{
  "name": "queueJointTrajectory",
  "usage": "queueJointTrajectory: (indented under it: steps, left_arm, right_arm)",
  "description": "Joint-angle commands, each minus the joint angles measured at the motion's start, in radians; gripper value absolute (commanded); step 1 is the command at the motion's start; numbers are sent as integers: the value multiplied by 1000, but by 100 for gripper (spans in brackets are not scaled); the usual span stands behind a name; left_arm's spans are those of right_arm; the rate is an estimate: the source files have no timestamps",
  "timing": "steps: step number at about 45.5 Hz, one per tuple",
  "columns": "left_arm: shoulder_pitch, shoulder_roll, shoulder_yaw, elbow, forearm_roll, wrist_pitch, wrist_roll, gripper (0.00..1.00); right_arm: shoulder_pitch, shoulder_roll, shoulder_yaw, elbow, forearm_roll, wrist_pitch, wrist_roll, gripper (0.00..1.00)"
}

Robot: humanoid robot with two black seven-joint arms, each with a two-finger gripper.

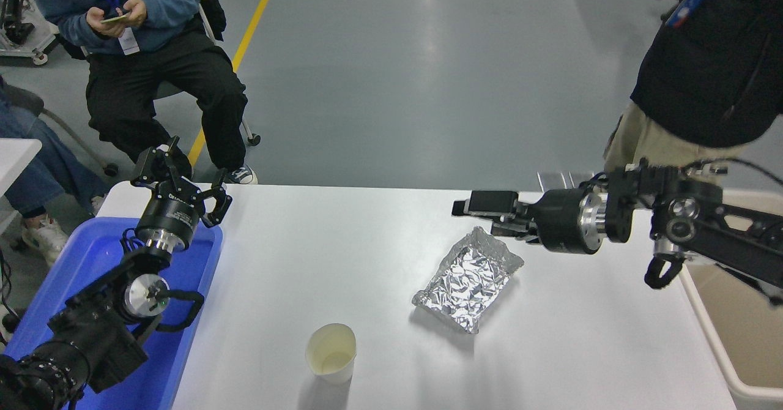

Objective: Dispose of the paper cup in the dustbin

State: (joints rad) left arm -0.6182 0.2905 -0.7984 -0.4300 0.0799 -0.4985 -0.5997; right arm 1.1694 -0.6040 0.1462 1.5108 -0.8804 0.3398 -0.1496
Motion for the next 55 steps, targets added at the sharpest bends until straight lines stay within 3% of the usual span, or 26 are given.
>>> queueJointTrajectory:
  steps: [1, 11, 28, 55]
  left_arm:
    - [0, -1, -1, 0, 0, 0, 0, 100]
    - [0, -1, -1, 0, 0, 0, 0, 100]
    - [0, -1, -1, 0, 0, 0, 0, 100]
    - [0, -1, -1, 0, 0, 0, 0, 100]
  right_arm:
    - [217, 208, -240, -9, -15, 61, -34, 100]
    - [233, 403, -329, -125, -17, 113, -36, 100]
    - [210, 586, -313, -273, -12, 100, -117, 100]
    - [50, 604, -284, -440, -5, 48, -137, 100]
